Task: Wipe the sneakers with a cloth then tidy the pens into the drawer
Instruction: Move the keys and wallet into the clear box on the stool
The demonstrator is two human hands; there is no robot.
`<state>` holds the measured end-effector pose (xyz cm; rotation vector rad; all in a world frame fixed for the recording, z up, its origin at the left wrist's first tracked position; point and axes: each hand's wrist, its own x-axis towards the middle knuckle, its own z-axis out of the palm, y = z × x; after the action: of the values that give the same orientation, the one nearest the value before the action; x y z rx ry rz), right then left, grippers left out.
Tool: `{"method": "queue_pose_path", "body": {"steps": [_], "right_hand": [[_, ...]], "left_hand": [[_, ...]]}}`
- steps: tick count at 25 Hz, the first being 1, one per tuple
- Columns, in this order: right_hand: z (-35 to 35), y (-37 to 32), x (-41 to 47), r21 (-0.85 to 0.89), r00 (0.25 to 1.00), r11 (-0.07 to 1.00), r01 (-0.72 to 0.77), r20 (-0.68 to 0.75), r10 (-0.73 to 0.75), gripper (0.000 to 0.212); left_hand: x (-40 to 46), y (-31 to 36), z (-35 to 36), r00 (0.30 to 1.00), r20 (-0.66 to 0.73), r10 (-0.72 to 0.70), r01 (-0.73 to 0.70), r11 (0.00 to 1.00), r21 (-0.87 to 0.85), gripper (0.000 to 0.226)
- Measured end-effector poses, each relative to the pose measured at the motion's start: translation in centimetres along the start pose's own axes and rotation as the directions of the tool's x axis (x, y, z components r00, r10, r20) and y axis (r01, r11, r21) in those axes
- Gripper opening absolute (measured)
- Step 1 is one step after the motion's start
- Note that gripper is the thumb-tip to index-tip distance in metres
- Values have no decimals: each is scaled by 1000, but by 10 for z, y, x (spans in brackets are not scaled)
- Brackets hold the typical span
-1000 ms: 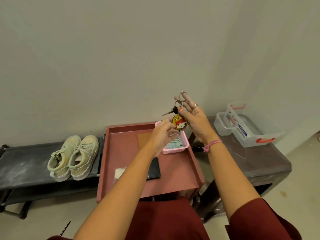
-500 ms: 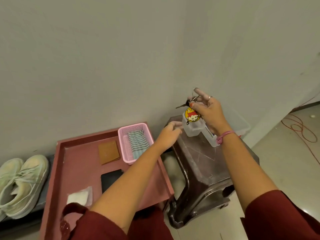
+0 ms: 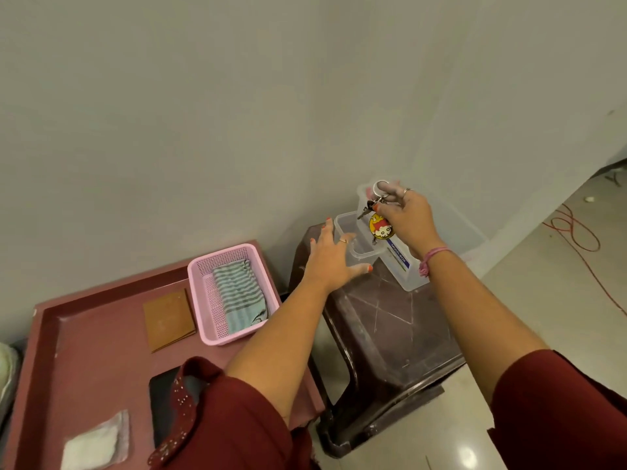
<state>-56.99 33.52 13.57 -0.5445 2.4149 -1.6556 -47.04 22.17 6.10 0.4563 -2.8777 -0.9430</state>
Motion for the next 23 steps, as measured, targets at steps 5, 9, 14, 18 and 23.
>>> {"method": "queue_pose_path", "body": {"steps": [5,9,14,18,23], "right_hand": [[9,11,5,-131,999,991,-1,44,7,45],[17,9,8,-273,992,962,14,127,21,42],[40,5,12,-372,983,926,60,186,11,42],[48,8,19,-558,950,819,133,307,55,38],[51,5,25,-642,918,738,208,389,79,27]], "left_hand": [[6,-9,6,998,-47,-35,28,991,-133,53],[1,-21,1,993,-108,-44,24,983,-183,49],[-3,-23,0,991,-127,-30,-6,962,-272,54],[-4,-20,3,983,-180,-36,-19,956,-291,68],[-4,-18,2,981,-188,-52,-11,948,-318,72]]}}
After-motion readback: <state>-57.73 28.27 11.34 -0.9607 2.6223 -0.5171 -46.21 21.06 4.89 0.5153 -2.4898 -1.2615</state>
